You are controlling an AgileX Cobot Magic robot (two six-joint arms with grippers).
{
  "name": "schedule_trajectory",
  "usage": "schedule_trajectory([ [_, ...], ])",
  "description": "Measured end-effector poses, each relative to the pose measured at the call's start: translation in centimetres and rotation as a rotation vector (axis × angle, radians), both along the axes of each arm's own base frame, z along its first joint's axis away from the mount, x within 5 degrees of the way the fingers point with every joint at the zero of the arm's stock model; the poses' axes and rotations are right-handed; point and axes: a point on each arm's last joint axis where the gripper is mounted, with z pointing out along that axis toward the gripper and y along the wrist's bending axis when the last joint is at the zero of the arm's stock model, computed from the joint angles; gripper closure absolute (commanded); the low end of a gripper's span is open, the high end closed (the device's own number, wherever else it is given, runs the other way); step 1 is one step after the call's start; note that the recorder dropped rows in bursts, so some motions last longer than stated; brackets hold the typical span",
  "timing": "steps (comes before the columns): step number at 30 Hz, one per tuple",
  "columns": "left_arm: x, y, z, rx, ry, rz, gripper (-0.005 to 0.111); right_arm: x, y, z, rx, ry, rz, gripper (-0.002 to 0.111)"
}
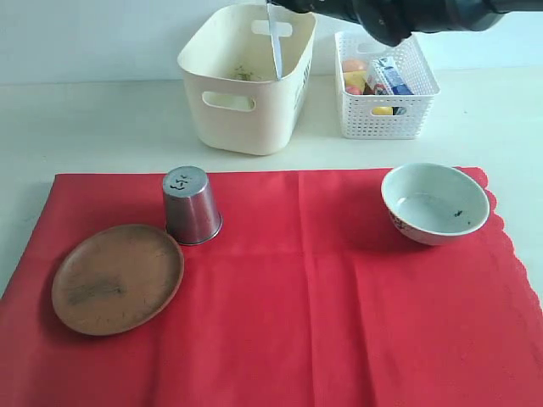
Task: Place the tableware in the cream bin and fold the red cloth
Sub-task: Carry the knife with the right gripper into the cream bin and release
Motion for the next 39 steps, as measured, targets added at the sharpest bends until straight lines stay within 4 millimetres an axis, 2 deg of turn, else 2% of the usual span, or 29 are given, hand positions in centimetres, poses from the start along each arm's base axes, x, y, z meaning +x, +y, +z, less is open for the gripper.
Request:
schedule_trajectory([
  [8, 0.0, 0.0, 0.0, 0.0, 0.0, 0.0, 0.105, 2.3, 0.4, 0.6, 0.029, -0.06, -0.011, 0.105],
  [11, 0.0, 0.0, 0.0, 0.0, 0.0, 0.0, 0.105, 2.5, 0.5, 0.6, 0.029, -0.062, -0.012, 0.095],
  [17, 0.0, 0.0, 0.0, 0.0, 0.0, 0.0, 0.105, 2.6, 0.5, 0.3, 0.024, -0.052, -0.015, 0.066],
  [20, 0.0, 0.0, 0.0, 0.0, 0.0, 0.0, 0.105, 2.6, 0.5, 0.4, 0.037, -0.049, -0.018, 0.058],
  [29, 0.0, 0.0, 0.0, 0.0, 0.0, 0.0, 0.105, 2.6, 0.3, 0.4, 0.043, -0.018, -0.035, 0.058],
  [34, 0.0, 0.0, 0.0, 0.0, 0.0, 0.0, 0.105, 2.1, -0.7, 1.2, -0.032, 0.085, -0.12, 0.058],
  [39, 0.0, 0.0, 0.0, 0.0, 0.0, 0.0, 0.105, 1.1, -2.2, 2.5, -0.15, 0.176, -0.201, 0.065],
])
